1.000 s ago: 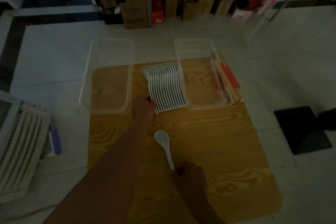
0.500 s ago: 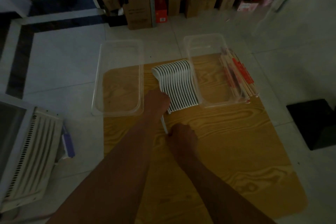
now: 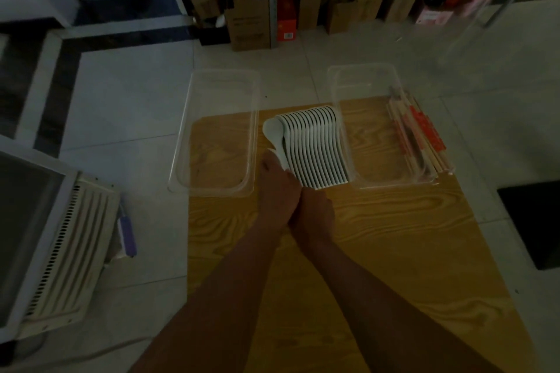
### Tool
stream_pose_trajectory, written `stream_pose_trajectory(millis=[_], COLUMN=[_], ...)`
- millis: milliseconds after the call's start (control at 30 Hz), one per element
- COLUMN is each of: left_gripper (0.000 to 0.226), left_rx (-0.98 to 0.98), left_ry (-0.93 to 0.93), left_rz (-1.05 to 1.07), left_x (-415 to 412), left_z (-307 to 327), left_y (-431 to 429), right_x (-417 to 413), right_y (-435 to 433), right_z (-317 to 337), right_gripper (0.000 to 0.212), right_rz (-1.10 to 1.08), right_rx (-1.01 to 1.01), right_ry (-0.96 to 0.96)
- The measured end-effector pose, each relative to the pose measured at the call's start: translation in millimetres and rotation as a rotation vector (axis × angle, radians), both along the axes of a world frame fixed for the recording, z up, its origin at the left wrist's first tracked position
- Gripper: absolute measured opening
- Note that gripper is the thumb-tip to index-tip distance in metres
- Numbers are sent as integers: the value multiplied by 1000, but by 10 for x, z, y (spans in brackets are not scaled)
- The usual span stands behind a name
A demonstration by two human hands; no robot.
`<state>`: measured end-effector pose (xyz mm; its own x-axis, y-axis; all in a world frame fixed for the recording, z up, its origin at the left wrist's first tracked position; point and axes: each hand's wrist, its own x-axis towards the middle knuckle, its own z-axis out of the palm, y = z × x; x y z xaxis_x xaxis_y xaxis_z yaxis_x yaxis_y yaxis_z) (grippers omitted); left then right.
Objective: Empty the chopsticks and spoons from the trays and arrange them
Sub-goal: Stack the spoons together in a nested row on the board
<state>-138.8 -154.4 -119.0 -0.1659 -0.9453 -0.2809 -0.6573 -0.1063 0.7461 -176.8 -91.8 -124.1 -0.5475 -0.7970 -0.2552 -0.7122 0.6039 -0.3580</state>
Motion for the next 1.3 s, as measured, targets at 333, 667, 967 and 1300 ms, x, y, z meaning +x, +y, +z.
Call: stream_pose_trajectory(millis=[333, 667, 967, 1300], left_gripper=[32, 25, 36, 36], left_rx=[23, -4, -50, -73], left_ry=[-70, -75, -180, -59], left_rz=[-12, -109, -63, 26], left_x=[219, 167, -11, -93], left_z=[-244, -371, -348, -313], left_y=[153, -142, -252, -210], right_x=[-153, -257, -435, -430], right_y=[-261, -494, -353, -205], right_z=[-101, -204, -65, -67], right_gripper=[19, 17, 16, 29], right_rz=[-80, -36, 51, 154], right_rx=[-82, -128, -248, -208], right_ry=[-6, -36, -121, -9])
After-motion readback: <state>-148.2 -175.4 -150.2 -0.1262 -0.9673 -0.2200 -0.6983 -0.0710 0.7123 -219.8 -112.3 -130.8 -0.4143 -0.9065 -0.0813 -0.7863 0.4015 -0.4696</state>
